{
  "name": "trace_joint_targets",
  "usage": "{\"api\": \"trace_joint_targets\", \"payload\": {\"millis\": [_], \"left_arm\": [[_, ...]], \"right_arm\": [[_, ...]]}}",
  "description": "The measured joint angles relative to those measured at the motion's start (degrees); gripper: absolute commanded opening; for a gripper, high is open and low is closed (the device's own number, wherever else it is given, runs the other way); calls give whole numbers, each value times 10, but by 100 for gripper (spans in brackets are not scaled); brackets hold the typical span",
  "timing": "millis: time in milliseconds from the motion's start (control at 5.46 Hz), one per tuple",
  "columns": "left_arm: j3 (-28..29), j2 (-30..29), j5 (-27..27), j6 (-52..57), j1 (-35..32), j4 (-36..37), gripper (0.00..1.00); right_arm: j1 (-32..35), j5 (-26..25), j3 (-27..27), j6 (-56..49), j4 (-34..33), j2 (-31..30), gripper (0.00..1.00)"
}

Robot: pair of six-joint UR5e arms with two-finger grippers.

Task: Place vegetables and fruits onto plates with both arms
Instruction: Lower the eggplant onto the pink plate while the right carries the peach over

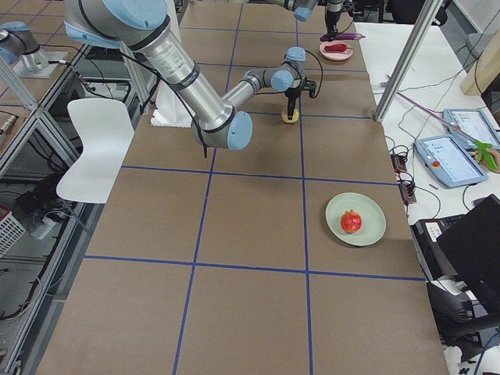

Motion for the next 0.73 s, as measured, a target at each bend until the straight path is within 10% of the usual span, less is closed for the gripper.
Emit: {"api": "trace_joint_targets", "payload": {"millis": [732], "left_arm": [[113, 0, 8, 22, -5, -92, 0]], "right_arm": [[56, 37, 35, 24, -15, 6, 0]]}}
